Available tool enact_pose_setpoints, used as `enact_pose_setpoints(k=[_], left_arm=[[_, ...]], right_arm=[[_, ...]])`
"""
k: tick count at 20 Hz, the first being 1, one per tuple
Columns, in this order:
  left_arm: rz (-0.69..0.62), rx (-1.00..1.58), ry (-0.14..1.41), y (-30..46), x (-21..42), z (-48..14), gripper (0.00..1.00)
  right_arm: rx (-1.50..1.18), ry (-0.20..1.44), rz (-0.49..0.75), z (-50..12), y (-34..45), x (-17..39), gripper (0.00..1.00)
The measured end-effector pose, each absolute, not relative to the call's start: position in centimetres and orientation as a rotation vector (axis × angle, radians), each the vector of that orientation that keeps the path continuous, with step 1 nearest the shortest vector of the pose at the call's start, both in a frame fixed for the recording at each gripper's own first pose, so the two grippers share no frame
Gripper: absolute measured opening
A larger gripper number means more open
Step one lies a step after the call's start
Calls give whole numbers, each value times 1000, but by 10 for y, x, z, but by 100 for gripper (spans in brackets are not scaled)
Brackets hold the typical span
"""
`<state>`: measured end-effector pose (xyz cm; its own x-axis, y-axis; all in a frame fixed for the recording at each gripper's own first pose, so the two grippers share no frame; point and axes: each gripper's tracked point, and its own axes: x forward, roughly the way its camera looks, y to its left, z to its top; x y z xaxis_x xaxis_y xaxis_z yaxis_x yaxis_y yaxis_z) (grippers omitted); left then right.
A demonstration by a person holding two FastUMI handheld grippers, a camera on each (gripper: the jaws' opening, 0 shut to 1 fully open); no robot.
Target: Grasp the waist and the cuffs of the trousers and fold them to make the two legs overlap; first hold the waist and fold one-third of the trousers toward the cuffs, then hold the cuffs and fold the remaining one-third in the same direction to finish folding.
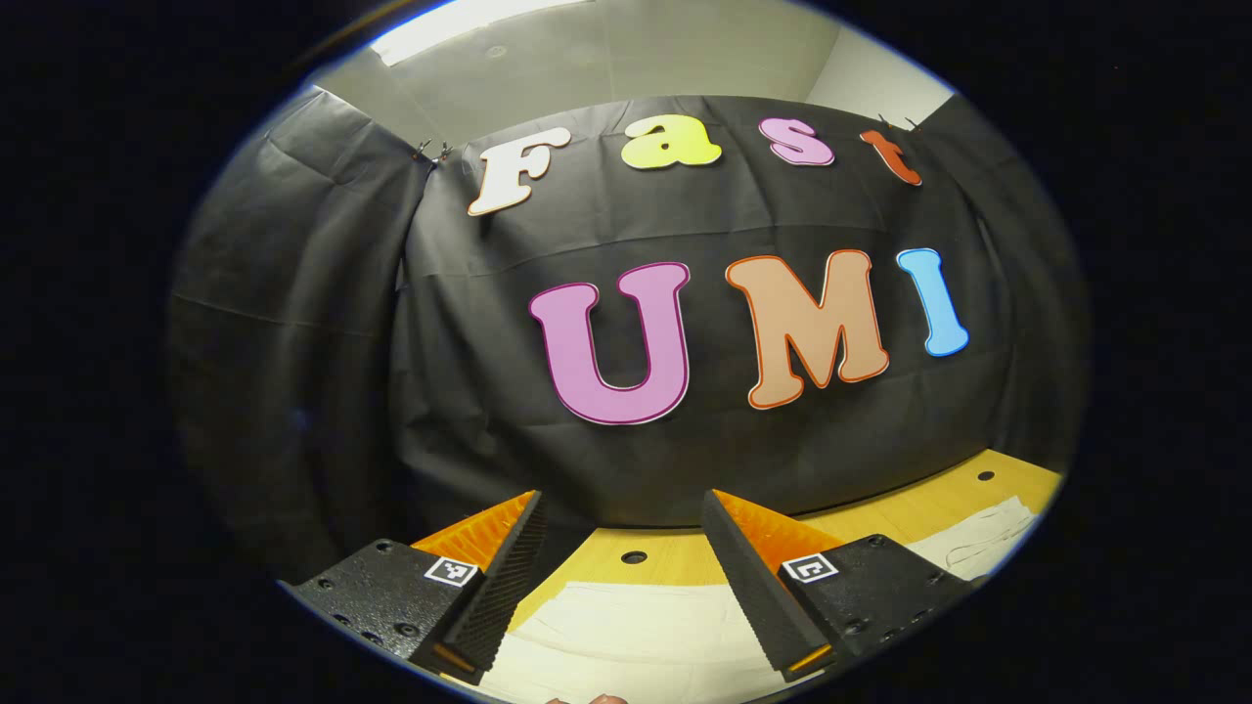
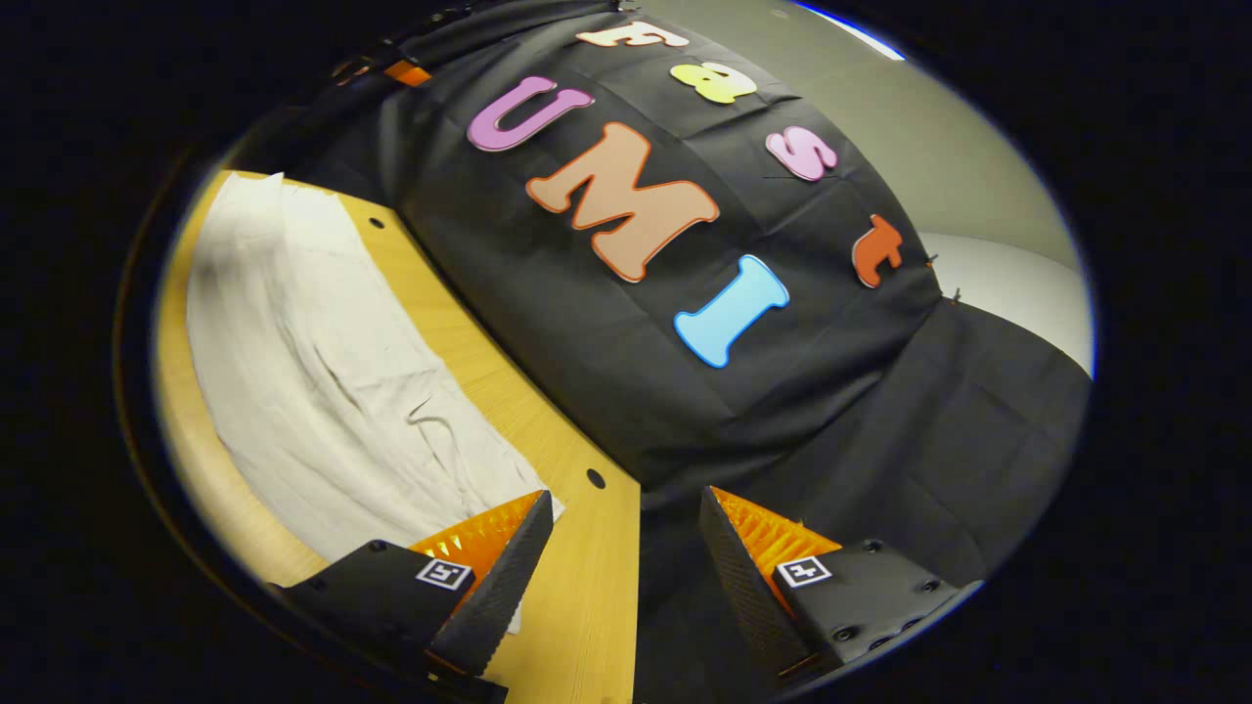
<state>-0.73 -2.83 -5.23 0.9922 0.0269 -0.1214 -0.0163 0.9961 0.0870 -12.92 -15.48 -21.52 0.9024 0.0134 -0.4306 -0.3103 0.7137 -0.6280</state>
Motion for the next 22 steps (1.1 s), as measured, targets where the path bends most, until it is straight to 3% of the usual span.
enact_pose_setpoints(k=[6,7,12,13,14,22], left_arm=[[25,115,114,-27,-10,-51,100],[31,123,116,-24,-10,-52,96],[45,136,138,-14,-18,-61,96],[49,136,146,-11,-20,-64,100],[55,136,151,-9,-23,-66,96],[94,160,165,11,-35,-69,96]], right_arm=[[-909,529,388,-280,-139,-171,97],[-924,554,419,-290,-138,-178,97],[-1017,628,573,-328,-131,-207,97],[-1033,638,603,-338,-130,-213,97],[-1052,649,629,-343,-130,-217,100],[-1145,733,804,-382,-126,-241,97]])
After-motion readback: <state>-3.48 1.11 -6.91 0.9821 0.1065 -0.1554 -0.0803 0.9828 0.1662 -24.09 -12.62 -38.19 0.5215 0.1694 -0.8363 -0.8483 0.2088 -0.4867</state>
